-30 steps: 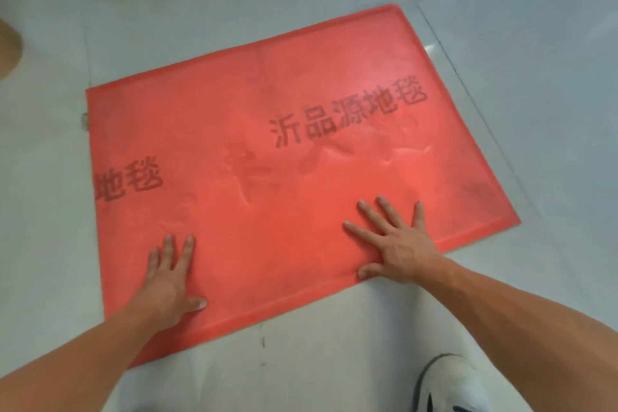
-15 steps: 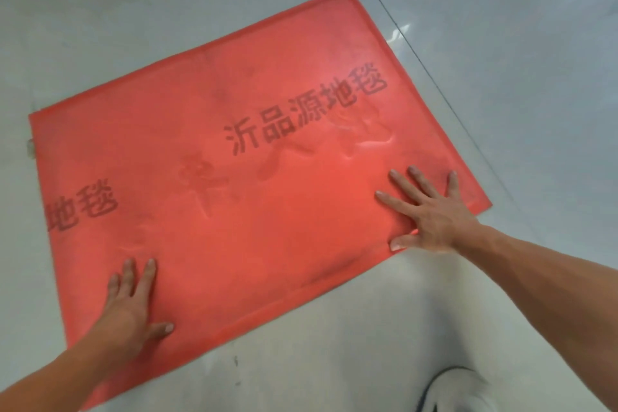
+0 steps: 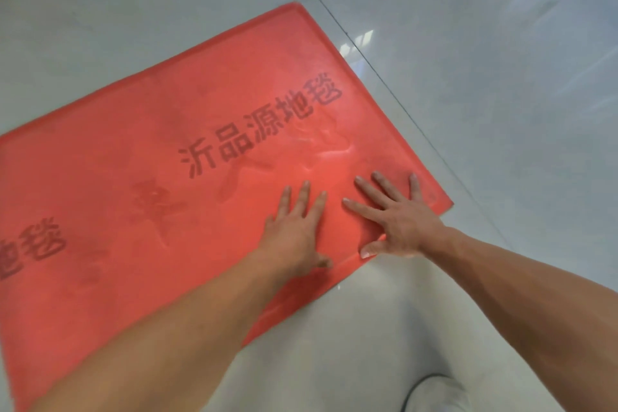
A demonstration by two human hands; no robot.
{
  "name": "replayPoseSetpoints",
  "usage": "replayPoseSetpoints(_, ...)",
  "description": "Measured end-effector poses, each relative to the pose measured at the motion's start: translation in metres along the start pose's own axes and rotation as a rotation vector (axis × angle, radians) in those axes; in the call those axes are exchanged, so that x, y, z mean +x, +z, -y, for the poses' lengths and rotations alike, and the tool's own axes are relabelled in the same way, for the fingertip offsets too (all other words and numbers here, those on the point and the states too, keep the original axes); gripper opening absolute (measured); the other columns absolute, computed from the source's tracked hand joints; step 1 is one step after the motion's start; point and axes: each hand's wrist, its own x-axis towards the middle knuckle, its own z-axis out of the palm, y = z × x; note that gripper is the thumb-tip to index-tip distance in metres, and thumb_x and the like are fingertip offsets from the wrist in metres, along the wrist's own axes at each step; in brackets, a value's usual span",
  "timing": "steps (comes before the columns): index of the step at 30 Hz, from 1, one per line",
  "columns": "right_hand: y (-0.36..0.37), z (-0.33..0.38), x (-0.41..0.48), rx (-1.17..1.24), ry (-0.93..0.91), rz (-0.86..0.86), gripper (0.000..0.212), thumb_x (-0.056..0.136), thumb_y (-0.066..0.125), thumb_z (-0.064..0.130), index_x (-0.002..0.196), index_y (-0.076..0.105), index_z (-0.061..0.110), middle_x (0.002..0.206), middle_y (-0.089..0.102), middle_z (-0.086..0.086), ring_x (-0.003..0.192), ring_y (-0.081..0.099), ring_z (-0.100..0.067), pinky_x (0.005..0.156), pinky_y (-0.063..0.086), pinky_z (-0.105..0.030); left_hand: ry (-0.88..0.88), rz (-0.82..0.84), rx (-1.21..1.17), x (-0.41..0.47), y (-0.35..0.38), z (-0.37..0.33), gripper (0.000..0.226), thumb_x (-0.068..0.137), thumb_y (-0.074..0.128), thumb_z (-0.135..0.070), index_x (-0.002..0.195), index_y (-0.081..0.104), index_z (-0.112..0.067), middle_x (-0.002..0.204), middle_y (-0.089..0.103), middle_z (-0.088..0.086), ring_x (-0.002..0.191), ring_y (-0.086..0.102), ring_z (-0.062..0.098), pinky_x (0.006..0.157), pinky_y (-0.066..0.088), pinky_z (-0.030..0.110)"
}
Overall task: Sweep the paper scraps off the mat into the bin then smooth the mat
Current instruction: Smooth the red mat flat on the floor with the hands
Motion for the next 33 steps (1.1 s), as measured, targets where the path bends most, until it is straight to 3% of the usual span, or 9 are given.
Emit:
replayPoseSetpoints(4, 0.004, -0.007, -0.003, 0.011, 0.051, -0.033, 0.108, 0.058, 0.024, 0.094, 0.142, -0.024, 0.046, 0.150, -0.036, 0.007, 0.138, -0.032, -0.015, 0.110, -0.007, -0.068, -0.091, 0.073, 0.011, 0.012, 0.007, -0.023, 0.127, 0.063, 0.078, -0.056, 0.148, -0.014, -0.039, 0.154, -0.031, -0.011, 0.143, -0.025, 0.028, 0.108, 0.013, 0.069)
replayPoseSetpoints(12, 0.005, -0.018, -0.003, 0.032, 0.034, -0.037, 0.104, 0.060, 0.020, 0.095, 0.144, -0.022, 0.048, 0.153, -0.033, 0.011, 0.141, -0.029, -0.016, 0.106, -0.015, -0.066, -0.107, 0.101, 0.017, 0.015, 0.006, -0.023, 0.126, 0.064, 0.078, -0.056, 0.147, -0.015, -0.040, 0.154, -0.031, -0.010, 0.142, -0.026, 0.028, 0.108, 0.012, 0.069)
replayPoseSetpoints(19, 0.003, -0.060, -0.018, 0.031, 0.122, -0.020, 0.099, 0.064, 0.015, 0.094, 0.143, -0.027, 0.049, 0.154, -0.030, 0.015, 0.141, -0.029, -0.013, 0.108, -0.011, -0.066, -0.104, 0.108, 0.021, 0.016, 0.006, -0.024, 0.126, 0.064, 0.078, -0.055, 0.148, -0.014, -0.038, 0.154, -0.031, -0.009, 0.142, -0.026, 0.029, 0.107, 0.012, 0.070)
replayPoseSetpoints(24, -0.003, -0.072, -0.022, 0.039, 0.110, -0.012, 0.095, 0.067, 0.013, 0.092, 0.144, -0.021, 0.048, 0.155, -0.027, 0.014, 0.144, -0.026, -0.017, 0.110, -0.010, -0.063, -0.106, 0.112, 0.022, 0.016, 0.006, -0.025, 0.126, 0.064, 0.078, -0.055, 0.148, -0.014, -0.039, 0.154, -0.031, -0.009, 0.142, -0.026, 0.029, 0.107, 0.013, 0.070)
replayPoseSetpoints(27, -0.020, -0.055, -0.006, 0.155, 0.074, -0.095, 0.091, 0.071, 0.012, 0.090, 0.147, -0.011, 0.046, 0.158, -0.021, 0.010, 0.145, -0.022, -0.015, 0.115, -0.006, -0.056, -0.104, 0.101, 0.027, 0.016, 0.006, -0.025, 0.126, 0.064, 0.078, -0.055, 0.148, -0.015, -0.038, 0.154, -0.031, -0.009, 0.142, -0.027, 0.029, 0.107, 0.013, 0.070)
replayPoseSetpoints(30, -0.041, -0.025, 0.036, 0.287, 0.138, -0.214, 0.087, 0.084, 0.024, 0.076, 0.153, -0.004, 0.032, 0.161, -0.015, 0.001, 0.148, -0.012, -0.020, 0.119, 0.005, -0.050, -0.104, 0.101, 0.028, 0.016, 0.006, -0.025, 0.126, 0.064, 0.077, -0.056, 0.148, -0.016, -0.038, 0.154, -0.032, -0.009, 0.142, -0.028, 0.029, 0.107, 0.013, 0.070)
replayPoseSetpoints(33, -0.058, -0.001, 0.083, 0.486, 0.314, -0.281, 0.085, 0.094, 0.043, 0.058, 0.156, 0.000, 0.018, 0.162, -0.008, -0.011, 0.149, -0.004, -0.025, 0.120, 0.007, -0.042, -0.105, 0.107, 0.032, 0.017, 0.007, -0.025, 0.126, 0.064, 0.077, -0.056, 0.147, -0.017, -0.037, 0.153, -0.033, -0.009, 0.141, -0.029, 0.030, 0.107, 0.012, 0.070)
